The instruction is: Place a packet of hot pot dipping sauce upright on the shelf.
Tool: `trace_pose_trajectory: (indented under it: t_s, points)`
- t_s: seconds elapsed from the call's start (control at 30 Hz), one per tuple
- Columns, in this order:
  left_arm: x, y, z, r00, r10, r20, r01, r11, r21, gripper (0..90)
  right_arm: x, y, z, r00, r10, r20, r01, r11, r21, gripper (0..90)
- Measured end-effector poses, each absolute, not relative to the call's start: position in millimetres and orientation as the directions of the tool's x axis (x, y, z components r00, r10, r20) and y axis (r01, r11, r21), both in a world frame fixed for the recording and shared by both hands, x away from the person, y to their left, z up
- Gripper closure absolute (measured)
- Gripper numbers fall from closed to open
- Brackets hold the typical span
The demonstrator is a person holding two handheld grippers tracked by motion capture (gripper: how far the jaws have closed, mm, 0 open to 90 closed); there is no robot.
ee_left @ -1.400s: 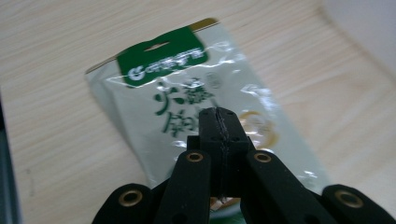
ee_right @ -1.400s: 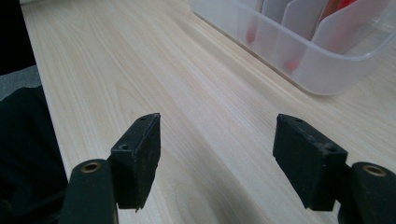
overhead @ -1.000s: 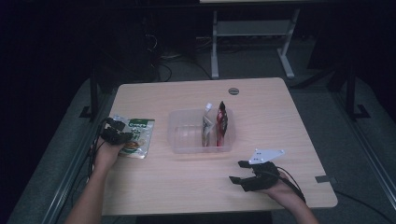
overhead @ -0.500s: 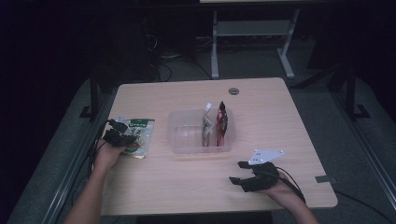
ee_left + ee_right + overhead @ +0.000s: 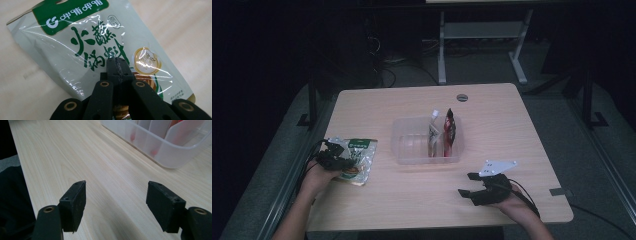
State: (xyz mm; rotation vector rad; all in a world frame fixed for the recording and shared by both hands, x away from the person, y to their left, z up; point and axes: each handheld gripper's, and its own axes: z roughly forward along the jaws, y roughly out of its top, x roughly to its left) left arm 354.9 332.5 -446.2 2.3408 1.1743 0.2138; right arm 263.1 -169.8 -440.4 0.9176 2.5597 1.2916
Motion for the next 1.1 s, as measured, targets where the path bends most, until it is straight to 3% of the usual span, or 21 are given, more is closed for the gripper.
trace_pose_trajectory:
  t_s: [0.33,0.53,0.9,1.1]
  points:
    - [318.6,335.9,-442.1,0.634,0.767,-0.094,0.69,-0.507,0.517,89.9,263.6,-169.3,-440.5,-0.809,0.57,0.143,0.454,0.451,0.768,31.5]
    - [336.3,348.5,-423.0,0.524,0.852,-0.002,0.686,-0.421,0.593,89.9,264.5,-168.8,-440.6,-0.807,0.572,0.146,0.457,0.449,0.768,31.6]
    - [379.1,366.3,-439.1,0.341,0.937,0.078,0.741,-0.318,0.591,89.9,264.8,-170.2,-440.3,-0.809,0.57,0.142,0.453,0.452,0.768,31.6]
    - [383.6,366.5,-450.3,0.348,0.934,0.083,0.759,-0.333,0.559,89.9,265.4,-168.5,-441.1,-0.815,0.562,0.141,0.449,0.46,0.766,31.6]
